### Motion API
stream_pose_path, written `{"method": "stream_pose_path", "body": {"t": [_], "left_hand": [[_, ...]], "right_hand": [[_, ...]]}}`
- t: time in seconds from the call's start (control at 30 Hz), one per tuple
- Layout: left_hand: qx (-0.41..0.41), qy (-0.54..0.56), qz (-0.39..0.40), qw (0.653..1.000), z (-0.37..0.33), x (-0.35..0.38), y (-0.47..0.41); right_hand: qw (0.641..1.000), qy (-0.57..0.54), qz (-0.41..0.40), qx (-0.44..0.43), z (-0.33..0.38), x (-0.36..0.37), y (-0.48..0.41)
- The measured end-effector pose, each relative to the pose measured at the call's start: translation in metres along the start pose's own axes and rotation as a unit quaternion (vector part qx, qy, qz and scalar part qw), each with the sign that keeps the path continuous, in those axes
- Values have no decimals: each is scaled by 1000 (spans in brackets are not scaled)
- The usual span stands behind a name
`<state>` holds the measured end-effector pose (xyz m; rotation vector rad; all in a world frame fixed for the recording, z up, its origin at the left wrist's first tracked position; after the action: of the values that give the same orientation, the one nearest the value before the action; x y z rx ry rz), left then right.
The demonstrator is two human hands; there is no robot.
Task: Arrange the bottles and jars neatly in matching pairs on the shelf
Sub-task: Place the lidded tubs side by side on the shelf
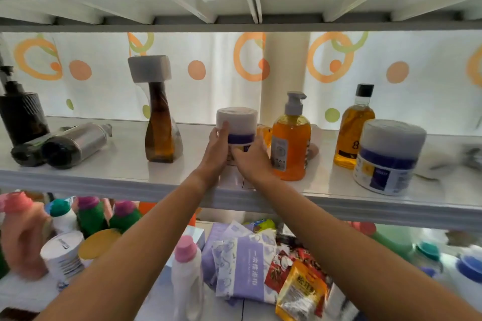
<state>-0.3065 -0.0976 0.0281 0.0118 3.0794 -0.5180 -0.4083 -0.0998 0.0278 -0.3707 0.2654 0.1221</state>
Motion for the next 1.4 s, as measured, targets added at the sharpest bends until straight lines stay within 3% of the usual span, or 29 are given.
{"method": "stream_pose_path", "body": {"t": [0.07,0.47,0.53,0.6,0.67,0.77,0.9,1.03,1.23,1.4], "left_hand": [[-2,-10,-10,1000,-2,-1,2],[-20,-77,-26,996,-12,-5,30],[-12,-170,-108,979,-21,-12,39],[80,-311,-189,928,-49,-8,56],[190,-390,-171,885,-73,13,65],[279,-415,-120,858,-99,54,69],[381,-405,-80,828,-146,122,80],[368,-404,8,838,-163,199,74],[313,-419,128,842,-149,325,58],[237,-398,179,868,-127,417,44]], "right_hand": [[998,-15,45,30,-11,8,-4],[990,106,90,-20,-5,9,13],[990,107,92,-20,2,7,21],[989,123,73,-43,16,-4,31],[978,176,34,-109,41,-24,48],[942,251,-24,-220,84,-65,83],[922,280,-88,-253,110,-134,112],[905,347,-154,-191,109,-208,130],[842,511,-174,3,73,-319,149],[818,536,-186,93,37,-415,155]]}}
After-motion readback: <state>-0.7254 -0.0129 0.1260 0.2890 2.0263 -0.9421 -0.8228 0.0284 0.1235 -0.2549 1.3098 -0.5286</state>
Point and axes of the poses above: each hand's wrist, its own y-axis away from the middle knuckle, its own x-axis out of the palm, z = x × y, the point moved 7 cm from there along -y, towards the middle knuckle, and after that the axes turned 9 degrees about z, right-handed, at the moved point
